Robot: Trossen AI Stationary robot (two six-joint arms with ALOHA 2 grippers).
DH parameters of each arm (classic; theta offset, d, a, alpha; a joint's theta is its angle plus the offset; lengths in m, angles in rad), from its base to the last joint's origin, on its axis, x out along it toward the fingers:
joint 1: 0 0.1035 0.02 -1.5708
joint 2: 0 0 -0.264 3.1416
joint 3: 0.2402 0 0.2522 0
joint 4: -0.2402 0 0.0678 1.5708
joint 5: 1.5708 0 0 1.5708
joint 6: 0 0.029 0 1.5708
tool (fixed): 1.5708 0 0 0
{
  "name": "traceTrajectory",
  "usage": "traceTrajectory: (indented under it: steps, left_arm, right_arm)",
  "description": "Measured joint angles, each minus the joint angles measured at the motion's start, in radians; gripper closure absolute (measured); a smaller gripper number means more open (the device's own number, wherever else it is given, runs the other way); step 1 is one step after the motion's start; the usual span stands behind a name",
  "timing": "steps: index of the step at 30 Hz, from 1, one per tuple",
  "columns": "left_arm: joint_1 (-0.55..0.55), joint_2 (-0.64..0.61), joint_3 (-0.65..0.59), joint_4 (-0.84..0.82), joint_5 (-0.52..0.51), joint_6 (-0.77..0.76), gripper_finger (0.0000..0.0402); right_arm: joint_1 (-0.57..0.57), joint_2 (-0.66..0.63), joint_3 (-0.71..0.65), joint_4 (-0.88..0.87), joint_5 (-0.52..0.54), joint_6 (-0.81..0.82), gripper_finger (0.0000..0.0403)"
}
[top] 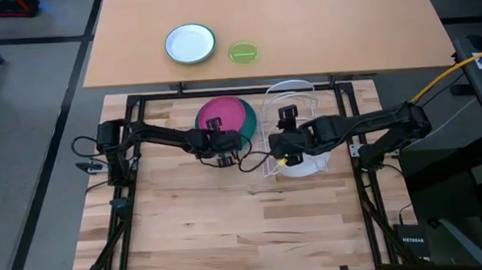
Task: Sort dishes
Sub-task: Put the pink plate in the dish rack
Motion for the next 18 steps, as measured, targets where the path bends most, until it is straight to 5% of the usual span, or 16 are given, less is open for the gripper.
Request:
traceTrajectory:
  steps: [8, 14, 18]
  left_arm:
    - [-0.12, -0.043, -0.001, 0.0, -0.253, -0.028, 0.0399]
    - [-0.239, -0.054, -0.001, 0.003, -0.565, -0.057, 0.04]
    - [-0.296, -0.054, 0.0, 0.018, -0.675, -0.071, 0.0401]
  right_arm:
    - [-0.171, 0.0, 0.094, -0.001, -0.11, -0.001, 0.0233]
    - [-0.38, 0.0, 0.188, 0.039, -0.486, -0.02, 0.0233]
    - [-0.492, 0.0, 0.207, 0.159, -0.721, 0.006, 0.0233]
